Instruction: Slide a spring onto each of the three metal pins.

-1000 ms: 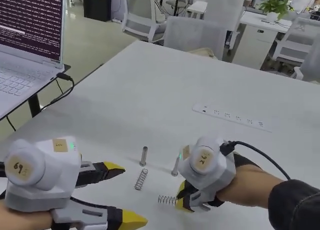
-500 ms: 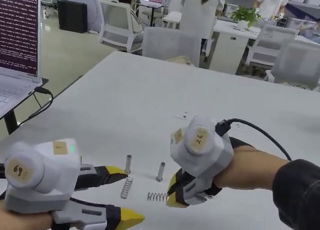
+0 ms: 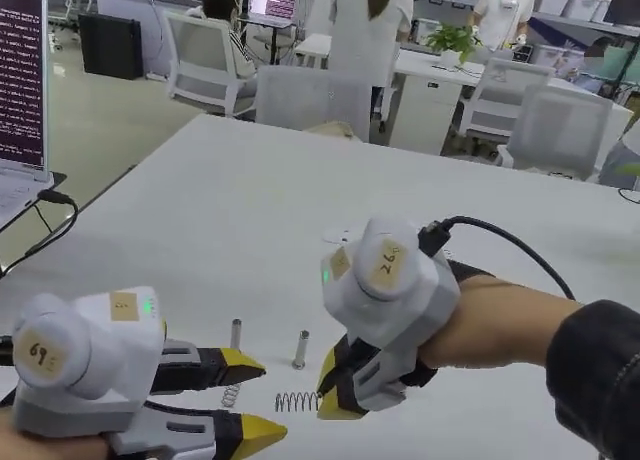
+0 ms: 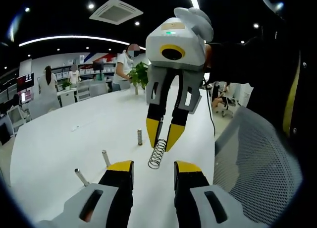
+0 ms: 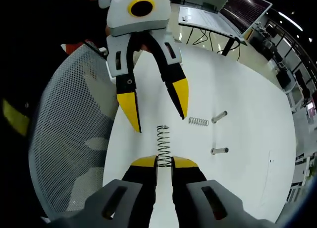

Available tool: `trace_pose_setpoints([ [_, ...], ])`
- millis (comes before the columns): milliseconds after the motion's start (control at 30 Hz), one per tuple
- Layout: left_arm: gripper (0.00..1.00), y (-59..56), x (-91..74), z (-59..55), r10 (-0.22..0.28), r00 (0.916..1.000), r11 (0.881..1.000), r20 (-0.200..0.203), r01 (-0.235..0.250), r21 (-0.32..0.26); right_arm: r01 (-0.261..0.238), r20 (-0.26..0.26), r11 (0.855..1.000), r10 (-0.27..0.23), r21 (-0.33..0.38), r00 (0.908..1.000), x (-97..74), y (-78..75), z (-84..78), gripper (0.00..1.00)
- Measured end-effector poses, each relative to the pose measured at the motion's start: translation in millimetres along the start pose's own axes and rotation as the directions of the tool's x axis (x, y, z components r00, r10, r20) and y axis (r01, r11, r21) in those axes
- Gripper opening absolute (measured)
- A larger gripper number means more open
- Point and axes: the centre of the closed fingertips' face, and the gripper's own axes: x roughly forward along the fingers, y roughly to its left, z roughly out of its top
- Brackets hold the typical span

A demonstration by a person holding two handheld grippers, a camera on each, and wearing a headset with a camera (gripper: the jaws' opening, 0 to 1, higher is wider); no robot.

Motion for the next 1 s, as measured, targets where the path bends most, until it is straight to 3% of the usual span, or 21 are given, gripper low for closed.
trace_pose_setpoints([
  [467,0.06,-10.5,3.7,2.1,-0.033,0.9995,0.998,-0.004,0.033,0.049,-0.006,0.002,0.999,0.006,-0.034,1.0000,-4.4,7.3,8.4,0.08],
  [700,0.04,-11.2,4.5,-0.2,-0.038,0.9992,0.997,-0.016,0.039,0.061,-0.010,0.000,0.999,0.010,-0.043,1.0000,-6.5,8.8,8.6,0.08],
  [1000,0.03,-10.8,5.8,0.0,-0.041,0.9990,0.996,-0.017,0.042,0.076,-0.003,0.033,0.999,0.005,-0.052,0.9994,-21.9,9.5,19.1,0.08],
])
